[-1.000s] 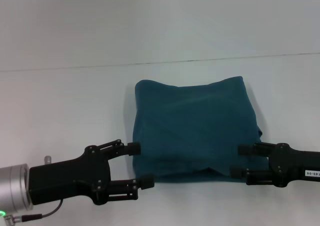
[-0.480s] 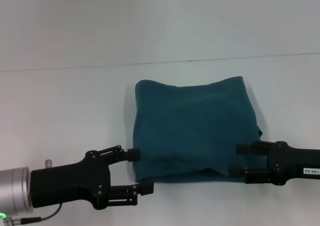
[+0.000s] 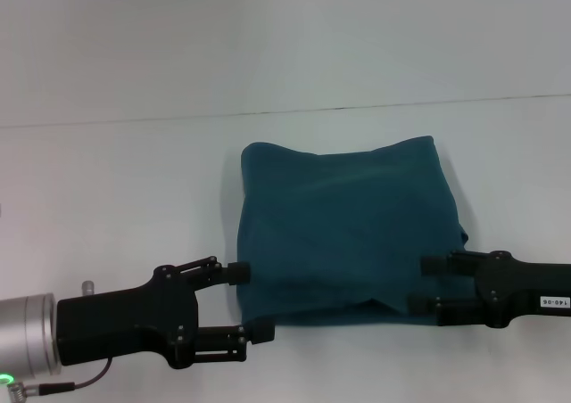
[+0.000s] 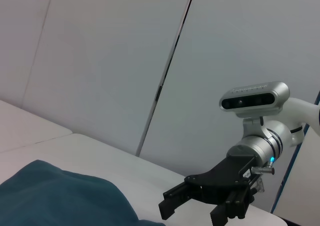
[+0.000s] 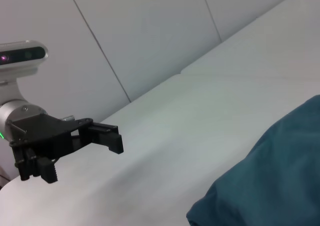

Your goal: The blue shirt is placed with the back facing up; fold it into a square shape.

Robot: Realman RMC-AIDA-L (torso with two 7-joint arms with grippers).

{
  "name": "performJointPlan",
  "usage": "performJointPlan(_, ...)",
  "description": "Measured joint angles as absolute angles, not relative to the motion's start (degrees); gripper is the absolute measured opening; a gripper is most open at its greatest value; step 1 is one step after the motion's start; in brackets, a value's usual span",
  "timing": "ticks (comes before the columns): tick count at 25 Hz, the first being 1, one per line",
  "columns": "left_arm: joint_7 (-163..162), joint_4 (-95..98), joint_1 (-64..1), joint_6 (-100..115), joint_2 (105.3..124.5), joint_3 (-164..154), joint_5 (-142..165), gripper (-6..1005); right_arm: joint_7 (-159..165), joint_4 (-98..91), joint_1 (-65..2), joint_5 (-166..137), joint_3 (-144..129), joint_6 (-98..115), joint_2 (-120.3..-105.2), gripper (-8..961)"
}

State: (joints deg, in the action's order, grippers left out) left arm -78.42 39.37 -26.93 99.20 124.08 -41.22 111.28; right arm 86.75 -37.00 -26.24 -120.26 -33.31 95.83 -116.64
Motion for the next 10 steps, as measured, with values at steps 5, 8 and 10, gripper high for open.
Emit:
performJointPlan(5,-78.6,39.4,-27.0,99.0,124.10,-41.3,111.3,886,86.9,-37.0,-26.6,-120.9,-33.3,95.7,-116.62,917)
performJointPlan(8,-79.1,39.4,-27.1,98.7,124.10,-41.3,111.4,886,87.0,-37.0,-26.7,-121.0,-33.3,95.6,-116.62,917)
performJointPlan(10,-79.1,39.4,-27.1,98.7,124.10,-41.3,111.6,886,87.0,-37.0,-26.8,-121.1,-33.3,95.6,-116.62,917)
